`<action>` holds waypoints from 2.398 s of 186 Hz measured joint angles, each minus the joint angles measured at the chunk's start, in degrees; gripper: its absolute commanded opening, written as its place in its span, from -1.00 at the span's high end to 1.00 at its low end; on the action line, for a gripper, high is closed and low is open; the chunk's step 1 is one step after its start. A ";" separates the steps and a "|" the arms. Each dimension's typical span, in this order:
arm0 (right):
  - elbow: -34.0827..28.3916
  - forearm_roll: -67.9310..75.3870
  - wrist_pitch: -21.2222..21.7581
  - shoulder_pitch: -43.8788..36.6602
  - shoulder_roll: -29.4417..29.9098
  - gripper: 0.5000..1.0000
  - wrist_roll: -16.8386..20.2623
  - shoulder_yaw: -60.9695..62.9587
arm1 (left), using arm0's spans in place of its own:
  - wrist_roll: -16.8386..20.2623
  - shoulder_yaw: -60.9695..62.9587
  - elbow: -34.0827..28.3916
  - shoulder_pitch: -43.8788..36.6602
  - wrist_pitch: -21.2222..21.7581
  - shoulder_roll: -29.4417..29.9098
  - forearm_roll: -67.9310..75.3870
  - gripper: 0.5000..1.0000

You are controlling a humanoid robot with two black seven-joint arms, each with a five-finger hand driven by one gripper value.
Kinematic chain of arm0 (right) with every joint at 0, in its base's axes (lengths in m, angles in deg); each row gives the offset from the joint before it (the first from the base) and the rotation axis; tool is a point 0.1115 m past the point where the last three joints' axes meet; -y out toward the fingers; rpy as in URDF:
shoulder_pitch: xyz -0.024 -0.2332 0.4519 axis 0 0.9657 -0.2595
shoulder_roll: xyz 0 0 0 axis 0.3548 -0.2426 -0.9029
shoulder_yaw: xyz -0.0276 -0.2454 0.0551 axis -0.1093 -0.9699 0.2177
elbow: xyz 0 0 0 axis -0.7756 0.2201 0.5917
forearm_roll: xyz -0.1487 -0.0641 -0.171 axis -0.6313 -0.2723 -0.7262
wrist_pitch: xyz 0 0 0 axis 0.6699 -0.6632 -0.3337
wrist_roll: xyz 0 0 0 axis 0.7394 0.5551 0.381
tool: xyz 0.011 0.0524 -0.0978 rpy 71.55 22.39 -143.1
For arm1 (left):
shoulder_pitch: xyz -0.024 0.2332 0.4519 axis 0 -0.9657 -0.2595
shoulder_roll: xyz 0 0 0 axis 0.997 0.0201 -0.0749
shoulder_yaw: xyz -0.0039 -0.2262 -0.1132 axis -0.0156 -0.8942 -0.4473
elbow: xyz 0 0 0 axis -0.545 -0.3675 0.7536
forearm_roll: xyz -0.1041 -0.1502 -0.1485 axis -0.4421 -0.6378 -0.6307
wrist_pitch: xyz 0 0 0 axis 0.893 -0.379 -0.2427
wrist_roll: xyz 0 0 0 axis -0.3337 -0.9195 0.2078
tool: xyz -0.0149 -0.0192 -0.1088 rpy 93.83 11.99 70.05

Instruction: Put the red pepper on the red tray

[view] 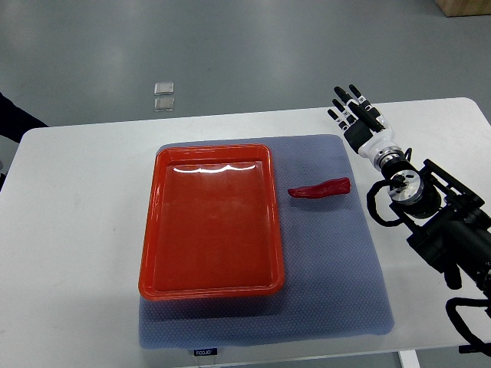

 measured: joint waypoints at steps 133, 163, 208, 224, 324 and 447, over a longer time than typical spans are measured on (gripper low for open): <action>0.00 -0.08 -0.12 0.00 -0.09 -0.68 -0.18 0.04 | 0.02 0.20 -0.52 -0.01 0.00 0.00 -0.01 -1.00; 0.00 -0.08 -0.29 -0.10 -0.09 -0.68 -0.17 0.08 | 0.01 0.21 -0.72 -0.01 0.00 0.00 0.02 -1.00; 0.00 -0.08 -0.21 -0.17 -0.08 -0.68 -0.17 0.09 | -0.01 0.18 -0.62 0.00 0.00 0.00 0.02 -1.00; 0.00 -0.14 -0.07 -0.31 -0.08 -0.68 -0.17 0.08 | -0.01 0.18 -0.65 0.00 0.00 0.00 0.02 -1.00; -7.89 -14.05 0.28 -2.00 -5.48 -0.67 0.38 -4.59 | -0.01 0.18 -0.69 0.00 0.00 0.00 0.00 -1.00; -17.41 -51.31 15.96 -19.03 -24.54 -0.66 0.47 -36.94 | 0.01 0.16 -0.69 0.00 0.00 0.00 0.00 -1.00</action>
